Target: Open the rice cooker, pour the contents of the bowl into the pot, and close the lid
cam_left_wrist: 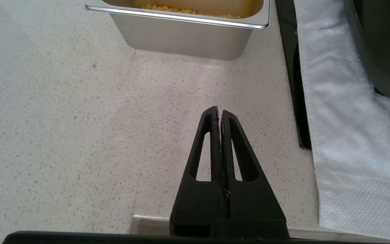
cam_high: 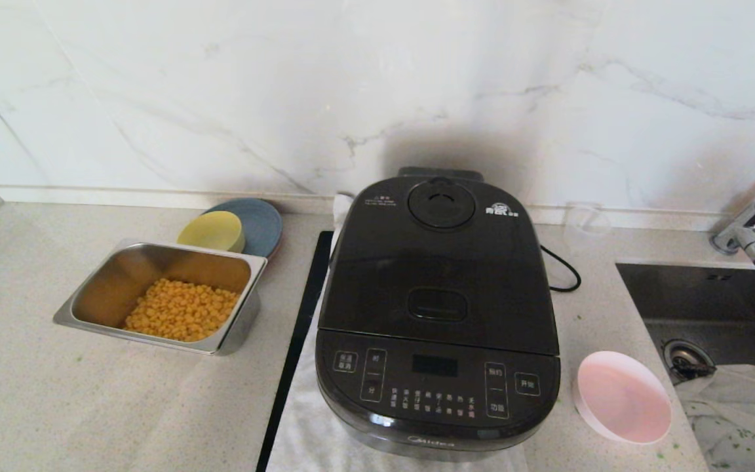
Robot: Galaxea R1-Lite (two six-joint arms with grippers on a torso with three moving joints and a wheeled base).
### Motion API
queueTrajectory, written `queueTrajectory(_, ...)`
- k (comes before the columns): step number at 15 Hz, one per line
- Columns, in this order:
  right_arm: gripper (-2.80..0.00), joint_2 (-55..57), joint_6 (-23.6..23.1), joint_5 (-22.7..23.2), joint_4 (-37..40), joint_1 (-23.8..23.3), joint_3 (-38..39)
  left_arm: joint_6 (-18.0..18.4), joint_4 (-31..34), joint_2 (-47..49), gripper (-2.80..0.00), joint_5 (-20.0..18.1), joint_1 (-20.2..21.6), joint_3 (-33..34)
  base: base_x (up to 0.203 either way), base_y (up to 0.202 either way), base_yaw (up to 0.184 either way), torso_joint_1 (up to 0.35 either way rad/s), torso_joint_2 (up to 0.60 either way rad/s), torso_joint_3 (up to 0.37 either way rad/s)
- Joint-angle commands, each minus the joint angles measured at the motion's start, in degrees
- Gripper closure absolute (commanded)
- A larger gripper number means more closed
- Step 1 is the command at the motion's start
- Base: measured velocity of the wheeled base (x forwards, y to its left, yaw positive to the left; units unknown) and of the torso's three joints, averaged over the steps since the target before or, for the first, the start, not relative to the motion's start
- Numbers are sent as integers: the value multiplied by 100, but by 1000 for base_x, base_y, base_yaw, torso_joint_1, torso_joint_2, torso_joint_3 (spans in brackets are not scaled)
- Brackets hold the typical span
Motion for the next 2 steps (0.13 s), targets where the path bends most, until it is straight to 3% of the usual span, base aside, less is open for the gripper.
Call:
queueTrajectory(1,0,25,2,6,27,-2,-8,-4,1,2,0,-2,2,0,0,0,0,0,0,0)
queueTrajectory(2,0,25,2,6,36,-2,-8,-1,1,5,0,-2,2,0,0,0,0,0,0,0)
